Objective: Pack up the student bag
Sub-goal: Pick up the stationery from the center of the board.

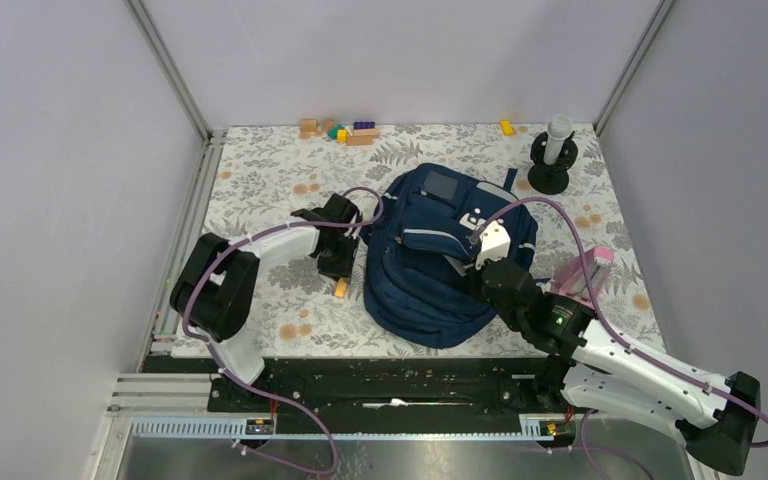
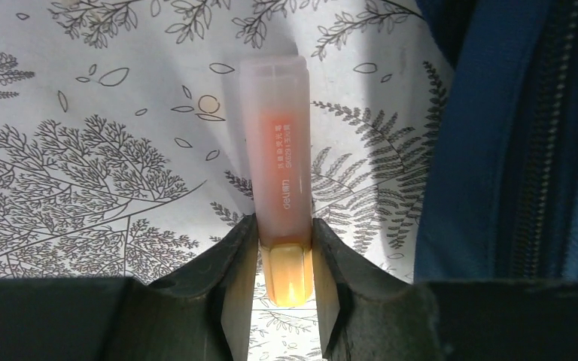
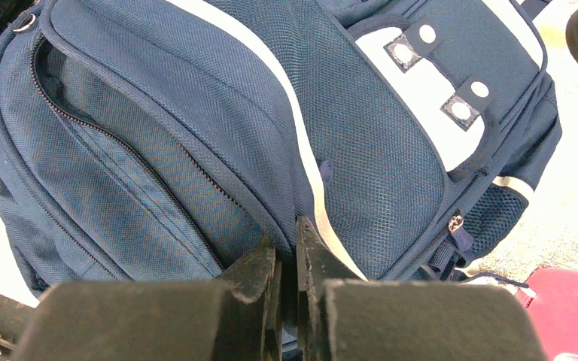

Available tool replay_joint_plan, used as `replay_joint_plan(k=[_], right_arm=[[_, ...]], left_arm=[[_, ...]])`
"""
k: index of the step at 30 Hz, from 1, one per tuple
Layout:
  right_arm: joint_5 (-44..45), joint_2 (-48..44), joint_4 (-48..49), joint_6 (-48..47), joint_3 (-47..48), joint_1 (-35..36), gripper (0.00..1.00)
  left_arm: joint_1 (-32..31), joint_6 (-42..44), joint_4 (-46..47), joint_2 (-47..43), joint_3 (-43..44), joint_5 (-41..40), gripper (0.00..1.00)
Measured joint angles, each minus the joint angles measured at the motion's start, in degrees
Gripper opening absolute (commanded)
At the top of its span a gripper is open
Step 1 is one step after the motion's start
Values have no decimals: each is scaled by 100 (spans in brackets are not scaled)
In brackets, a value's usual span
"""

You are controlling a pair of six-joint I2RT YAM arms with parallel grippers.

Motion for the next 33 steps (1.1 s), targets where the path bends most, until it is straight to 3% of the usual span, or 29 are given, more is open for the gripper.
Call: replay_joint_plan(k=[2,6,10,15,22,28,33], right_arm=[[0,0,0,11,0,0,0],[0,0,0,42,0,0,0],[0,0,-13,52,11,0,0],[2,4,-44,57,37,0,0],[2,44,-44,96,44,0,0],[2,44,-44,105,44,0,0],[4,44,-44,125,44,0,0]], left_arm=[[-33,0,-9,-22,2,33,33],[-39,2,-42,-140,2,44,61],[-39,13,-118,-282,2,35,64],[-44,13,-160,-358,-9,70,62],[-107,35,-223,-321,-44,72,49],[-140,37,-243,-186,-44,81,48],[-162,39,-273,33,-31,52,36]])
